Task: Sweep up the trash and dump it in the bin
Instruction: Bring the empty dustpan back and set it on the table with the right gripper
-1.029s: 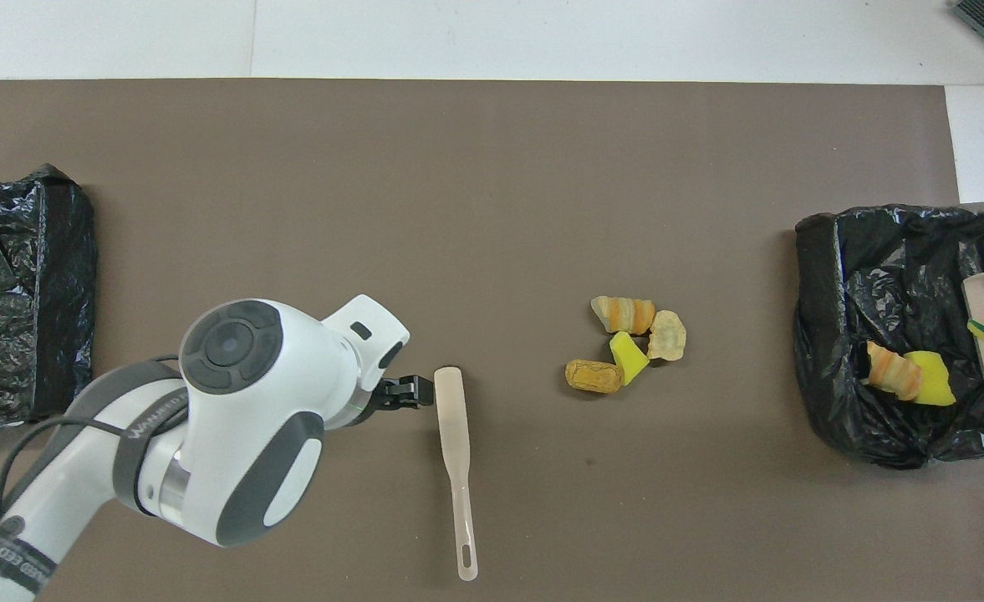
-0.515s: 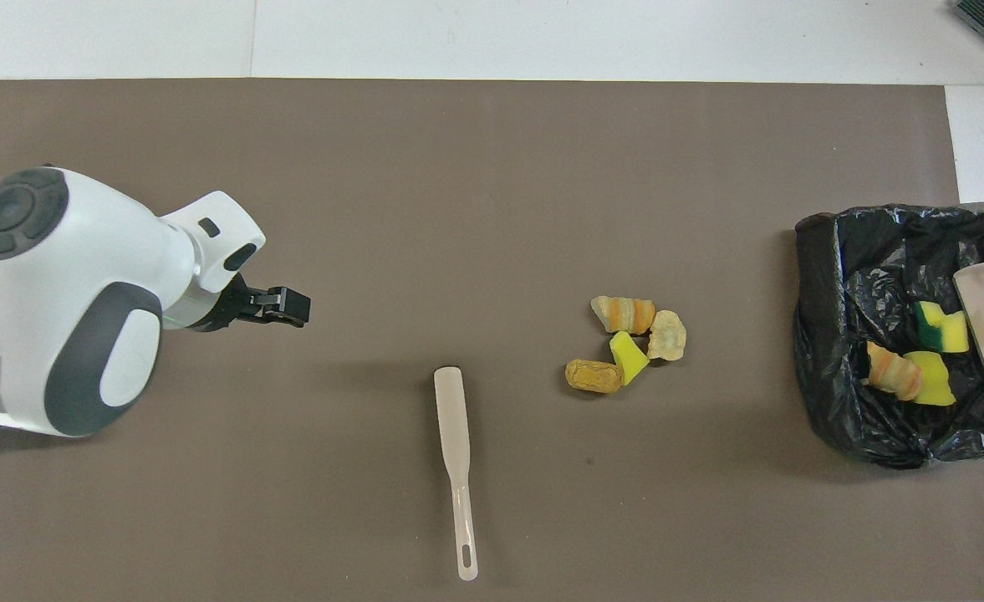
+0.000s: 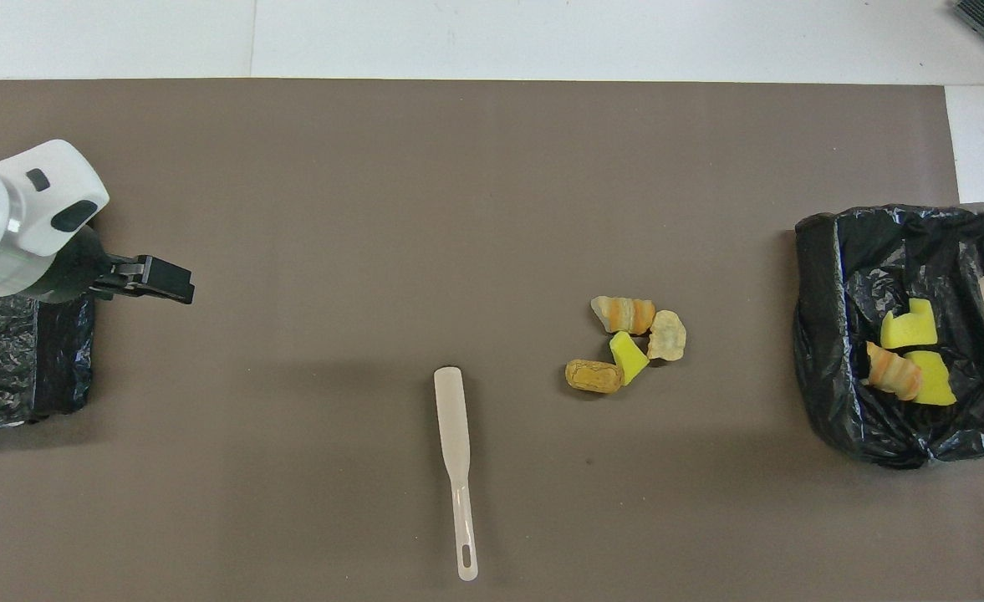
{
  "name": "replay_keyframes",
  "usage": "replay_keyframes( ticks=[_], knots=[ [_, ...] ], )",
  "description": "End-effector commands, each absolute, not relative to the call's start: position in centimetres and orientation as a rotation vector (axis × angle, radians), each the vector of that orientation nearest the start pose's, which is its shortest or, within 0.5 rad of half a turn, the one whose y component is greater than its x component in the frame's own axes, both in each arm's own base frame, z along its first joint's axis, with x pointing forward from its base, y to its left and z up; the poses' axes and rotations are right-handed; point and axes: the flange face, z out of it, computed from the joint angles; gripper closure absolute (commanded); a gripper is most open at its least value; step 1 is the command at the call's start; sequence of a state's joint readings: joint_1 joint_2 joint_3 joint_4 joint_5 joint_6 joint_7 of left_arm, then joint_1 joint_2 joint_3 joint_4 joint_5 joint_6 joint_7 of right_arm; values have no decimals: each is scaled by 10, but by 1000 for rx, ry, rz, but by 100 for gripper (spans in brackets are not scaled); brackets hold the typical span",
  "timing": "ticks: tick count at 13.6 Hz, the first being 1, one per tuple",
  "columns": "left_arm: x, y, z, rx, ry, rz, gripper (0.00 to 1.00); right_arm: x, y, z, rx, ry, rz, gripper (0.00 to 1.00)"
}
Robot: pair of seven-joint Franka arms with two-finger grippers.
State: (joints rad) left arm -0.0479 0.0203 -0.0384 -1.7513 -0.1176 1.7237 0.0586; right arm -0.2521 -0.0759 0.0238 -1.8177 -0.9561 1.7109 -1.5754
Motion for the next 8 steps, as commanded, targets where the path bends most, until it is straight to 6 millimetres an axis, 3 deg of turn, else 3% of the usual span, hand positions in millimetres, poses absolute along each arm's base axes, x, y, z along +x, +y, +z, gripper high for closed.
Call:
replay_keyframes(
  ticks=[1, 5, 8],
  knots=[
    [560, -44, 565, -3234, 181, 79, 0, 507, -161, 649, 2009, 1484, -832, 100],
    [561, -44, 602, -3174, 190, 20, 0, 509, -83, 628, 2441, 1196, -580, 100],
    [562, -37, 616, -3136, 188, 24, 0, 518, 11, 614, 2717, 802, -358, 100]
  ],
)
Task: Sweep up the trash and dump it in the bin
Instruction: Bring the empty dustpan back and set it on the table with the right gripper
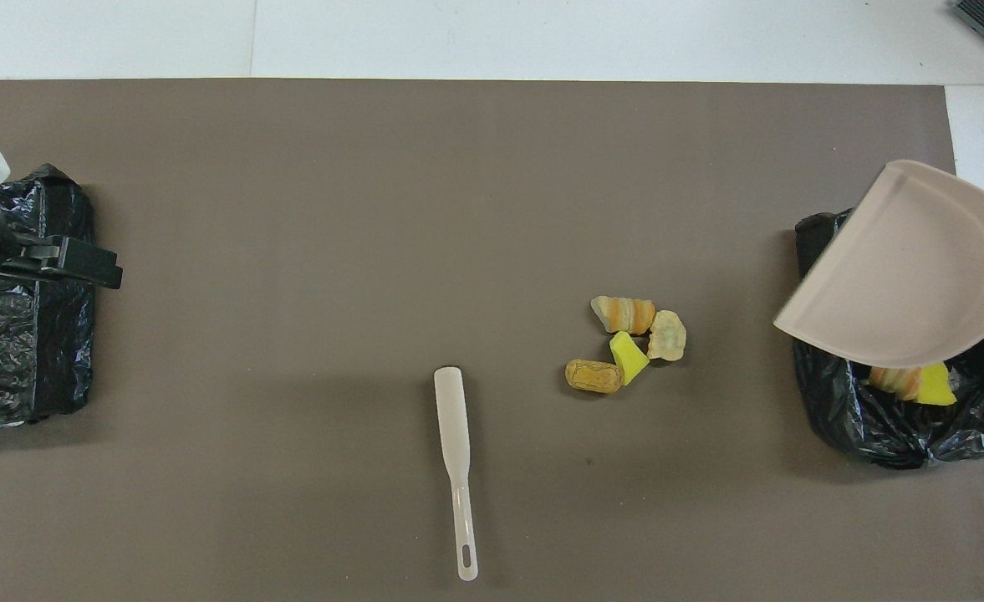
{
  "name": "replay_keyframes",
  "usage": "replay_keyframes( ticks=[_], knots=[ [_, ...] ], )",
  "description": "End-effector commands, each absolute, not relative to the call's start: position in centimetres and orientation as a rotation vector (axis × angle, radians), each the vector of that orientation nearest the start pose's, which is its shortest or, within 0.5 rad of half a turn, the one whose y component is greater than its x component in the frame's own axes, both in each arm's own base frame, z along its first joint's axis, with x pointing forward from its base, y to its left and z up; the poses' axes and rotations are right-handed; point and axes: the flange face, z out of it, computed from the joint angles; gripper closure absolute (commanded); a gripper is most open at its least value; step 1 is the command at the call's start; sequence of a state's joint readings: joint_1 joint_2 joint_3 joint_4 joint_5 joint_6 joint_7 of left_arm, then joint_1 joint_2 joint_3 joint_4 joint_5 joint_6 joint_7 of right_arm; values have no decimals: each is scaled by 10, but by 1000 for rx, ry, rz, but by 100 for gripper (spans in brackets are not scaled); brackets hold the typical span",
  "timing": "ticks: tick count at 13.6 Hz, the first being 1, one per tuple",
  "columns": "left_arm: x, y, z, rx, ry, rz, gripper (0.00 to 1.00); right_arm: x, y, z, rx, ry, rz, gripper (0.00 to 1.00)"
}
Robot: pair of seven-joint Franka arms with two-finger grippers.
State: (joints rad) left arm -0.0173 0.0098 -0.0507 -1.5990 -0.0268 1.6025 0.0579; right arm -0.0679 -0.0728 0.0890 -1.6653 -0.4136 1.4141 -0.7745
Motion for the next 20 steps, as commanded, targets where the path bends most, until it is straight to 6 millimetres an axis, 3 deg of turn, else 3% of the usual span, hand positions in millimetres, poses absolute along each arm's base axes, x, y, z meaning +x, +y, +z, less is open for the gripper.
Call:
replay_keyframes(
  ticks=[1, 5, 8, 11, 13, 15, 18, 20],
  knots=[
    [565, -38, 618, -3135, 188, -17, 0, 525, 41, 595, -3265, -792, 409, 100],
    [569, -43, 618, -3136, 195, -80, 0, 570, 173, 548, -3221, -299, 296, 100],
    [568, -57, 617, -3130, 207, -77, 0, 609, 257, 505, -3096, -4, 190, 100],
    [567, -57, 613, -3131, 207, -73, 0, 620, 327, 446, -3044, 9, 87, 100],
    [566, -57, 612, -3131, 210, -65, 0, 615, 369, 413, -3029, 91, 67, 100],
    [565, -56, 611, -3131, 205, -60, 0, 610, 400, 389, -3020, 126, 65, 100],
    [565, -51, 611, -3131, 200, -60, 0, 605, 411, 382, -3011, 97, 78, 100],
    [565, -49, 612, -3132, 195, -63, 0, 604, 416, 363, -3009, 90, 78, 100]
  ],
)
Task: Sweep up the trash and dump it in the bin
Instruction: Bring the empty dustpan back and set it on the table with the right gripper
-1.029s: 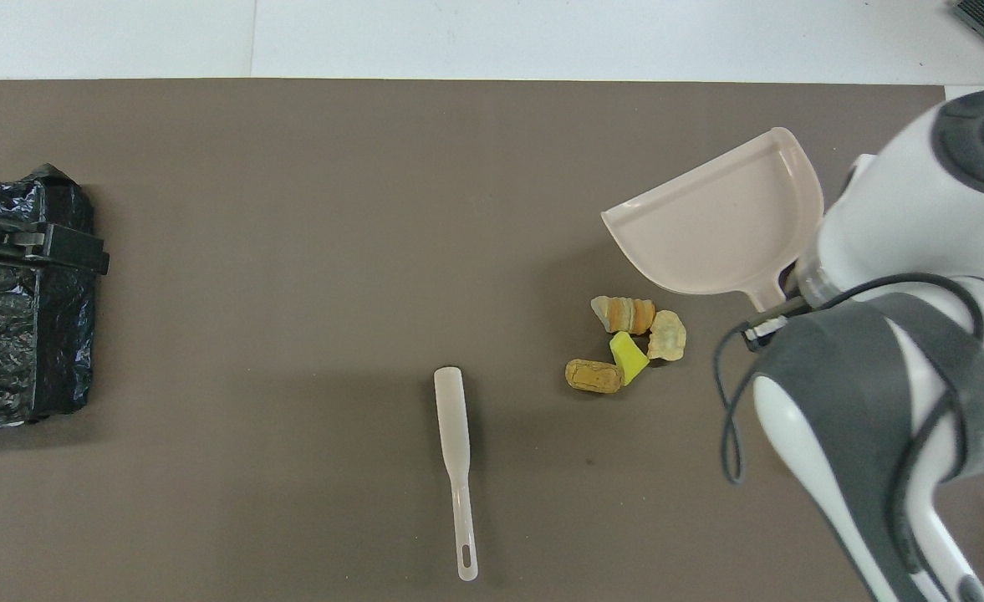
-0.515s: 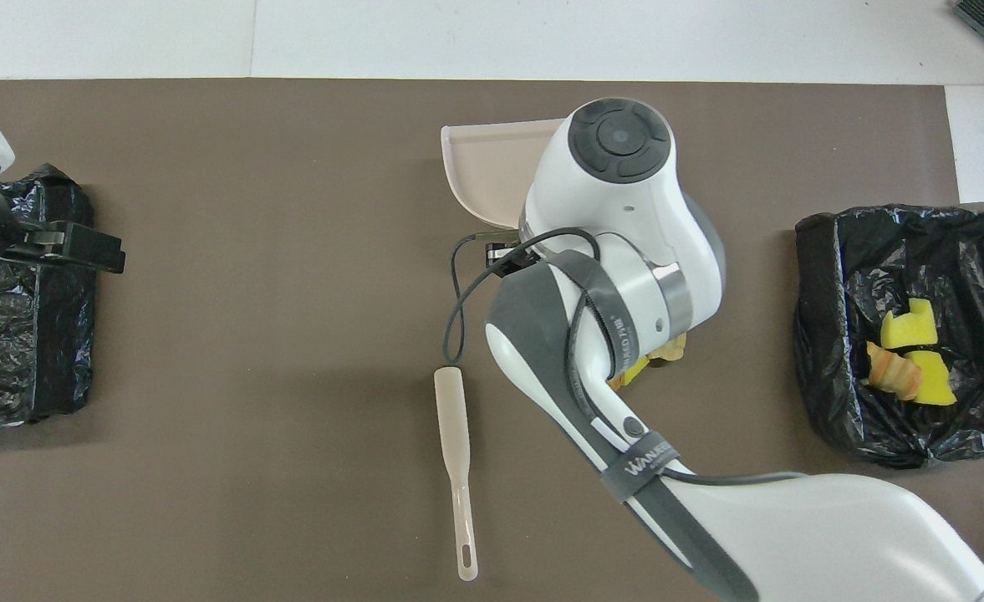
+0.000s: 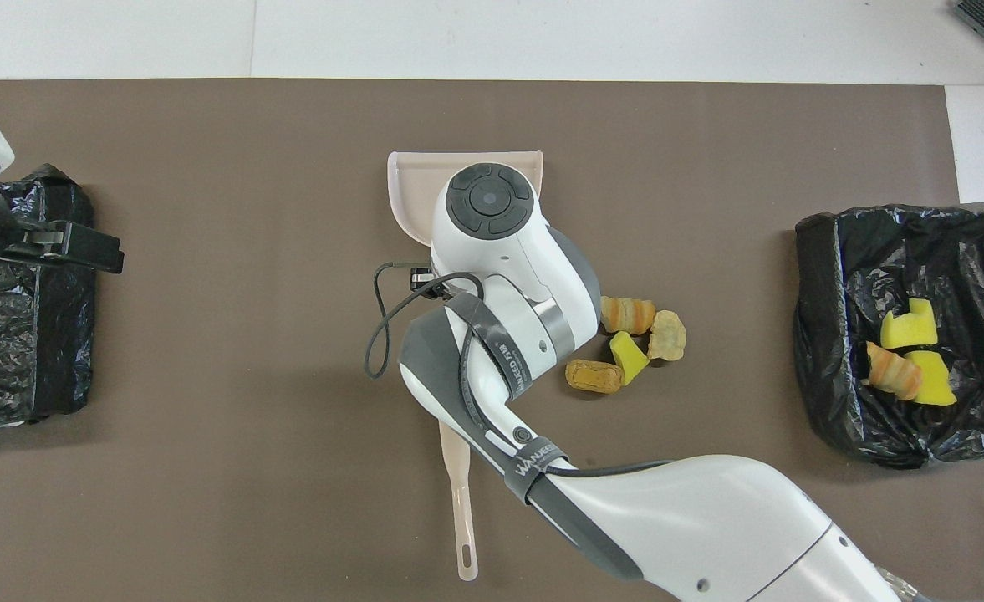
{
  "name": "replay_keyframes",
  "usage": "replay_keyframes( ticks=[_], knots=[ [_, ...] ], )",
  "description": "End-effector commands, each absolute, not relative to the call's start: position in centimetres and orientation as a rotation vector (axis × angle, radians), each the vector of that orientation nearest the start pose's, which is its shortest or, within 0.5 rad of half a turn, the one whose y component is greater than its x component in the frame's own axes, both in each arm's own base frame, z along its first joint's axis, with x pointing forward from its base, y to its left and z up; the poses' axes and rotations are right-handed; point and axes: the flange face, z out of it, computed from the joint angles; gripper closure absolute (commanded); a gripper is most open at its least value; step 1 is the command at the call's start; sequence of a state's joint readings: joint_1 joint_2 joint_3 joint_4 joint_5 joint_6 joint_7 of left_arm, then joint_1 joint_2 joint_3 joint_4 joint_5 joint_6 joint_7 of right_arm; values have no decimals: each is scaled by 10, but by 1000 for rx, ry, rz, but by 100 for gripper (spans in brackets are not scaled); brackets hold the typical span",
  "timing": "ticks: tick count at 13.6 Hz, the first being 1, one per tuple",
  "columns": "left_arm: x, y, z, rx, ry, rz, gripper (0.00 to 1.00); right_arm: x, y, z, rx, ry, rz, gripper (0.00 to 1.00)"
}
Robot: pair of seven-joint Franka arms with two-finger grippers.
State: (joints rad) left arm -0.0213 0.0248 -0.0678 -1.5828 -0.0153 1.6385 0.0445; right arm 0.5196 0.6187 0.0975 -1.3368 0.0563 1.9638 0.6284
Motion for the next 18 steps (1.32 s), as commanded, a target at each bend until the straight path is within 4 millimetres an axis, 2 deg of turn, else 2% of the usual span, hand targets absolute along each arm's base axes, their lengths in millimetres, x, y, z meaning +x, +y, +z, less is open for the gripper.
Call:
replay_keyframes(
  ticks=[1, 2, 3, 4, 5, 6, 8, 10, 12, 13, 15, 17, 18],
  knots=[
    [565, -48, 612, -3133, 193, -60, 0, 605, 421, 350, -3005, 89, 78, 100],
    [565, -48, 612, -3132, 193, -60, 0, 602, 425, 349, -3005, 75, 78, 100],
    [565, -47, 611, -3133, 188, -58, 0, 602, 426, 348, -3004, 72, 80, 87],
    [564, -48, 611, -3132, 190, -56, 0, 601, 427, 350, -3002, 65, 78, 55],
    [563, -49, 609, -3132, 190, -53, 0, 600, 427, 360, -2996, 61, 60, 1],
    [563, -49, 609, -3133, 186, -53, 0, 598, 422, 383, -2987, 51, 46, 0],
    [563, -48, 609, -3134, 183, -53, 0, 578, 410, 417, -2991, 51, 83, 0],
    [563, -49, 608, -3136, 186, -51, 0, 550, 404, 446, -3010, 50, 150, 0],
    [563, -49, 608, -3135, 190, -53, 0, 517, 396, 463, -3033, 49, 176, 0],
    [563, -48, 608, -3135, 190, -53, 0, 489, 401, 463, -3056, 37, 215, 0],
    [563, -48, 608, -3135, 193, -51, 0, 436, 407, 448, -3063, 25, 277, 0],
    [563, -48, 609, -3140, 173, -60, 0, 396, 392, 425, -3019, 34, 344, 0],
    [564, -49, 607, -3139, 176, -65, 0, 375, 391, 409, -3013, 23, 351, 0]
  ],
)
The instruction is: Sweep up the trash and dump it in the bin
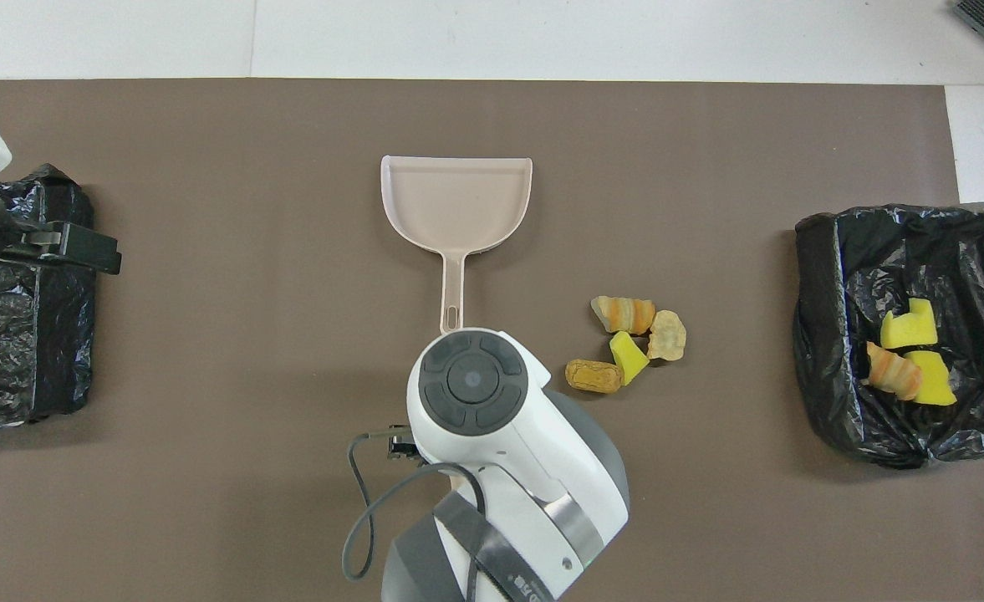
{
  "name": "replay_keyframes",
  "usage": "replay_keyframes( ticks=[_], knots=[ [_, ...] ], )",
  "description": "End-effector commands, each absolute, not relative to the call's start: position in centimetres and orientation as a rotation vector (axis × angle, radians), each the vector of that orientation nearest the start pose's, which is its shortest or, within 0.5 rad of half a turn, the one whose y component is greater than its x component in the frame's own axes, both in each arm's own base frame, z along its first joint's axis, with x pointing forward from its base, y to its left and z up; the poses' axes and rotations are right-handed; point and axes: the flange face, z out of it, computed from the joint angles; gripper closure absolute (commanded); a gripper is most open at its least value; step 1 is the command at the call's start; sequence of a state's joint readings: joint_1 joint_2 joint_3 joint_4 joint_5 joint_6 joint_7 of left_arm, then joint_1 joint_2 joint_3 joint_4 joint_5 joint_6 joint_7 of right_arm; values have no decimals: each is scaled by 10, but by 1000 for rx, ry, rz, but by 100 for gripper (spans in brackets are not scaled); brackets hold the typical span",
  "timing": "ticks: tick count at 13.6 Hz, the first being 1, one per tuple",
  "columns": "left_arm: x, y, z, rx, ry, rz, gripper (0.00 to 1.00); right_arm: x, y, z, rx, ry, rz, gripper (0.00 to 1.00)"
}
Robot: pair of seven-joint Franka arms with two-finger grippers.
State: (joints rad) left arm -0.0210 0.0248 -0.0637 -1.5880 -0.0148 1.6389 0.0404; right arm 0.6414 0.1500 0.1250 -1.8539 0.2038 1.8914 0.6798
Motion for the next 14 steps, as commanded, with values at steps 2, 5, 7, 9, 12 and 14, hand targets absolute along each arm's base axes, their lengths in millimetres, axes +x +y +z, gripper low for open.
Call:
replay_keyframes(
  ticks=[2, 5, 7, 9, 12, 14],
  knots=[
    [563, -45, 607, -3142, 178, -55, 0, 351, 398, 372, -3029, -22, 351, 0],
    [557, -45, 621, -3138, 178, -79, 0, 328, 402, 341, -3040, -63, 337, 0],
    [557, -43, 626, -3138, 180, -106, 0, 325, 403, 339, -3044, -72, 343, 0],
    [554, -50, 631, -3139, 176, -123, 0, 316, 409, 336, -3048, -106, 351, 39],
    [553, -75, 625, -3137, 247, -130, 0, 317, 409, 336, -3043, -131, 346, 98],
    [556, -103, 609, -3136, 303, -137, 0, 318, 411, 337, -3042, -133, 347, 100]
  ],
)
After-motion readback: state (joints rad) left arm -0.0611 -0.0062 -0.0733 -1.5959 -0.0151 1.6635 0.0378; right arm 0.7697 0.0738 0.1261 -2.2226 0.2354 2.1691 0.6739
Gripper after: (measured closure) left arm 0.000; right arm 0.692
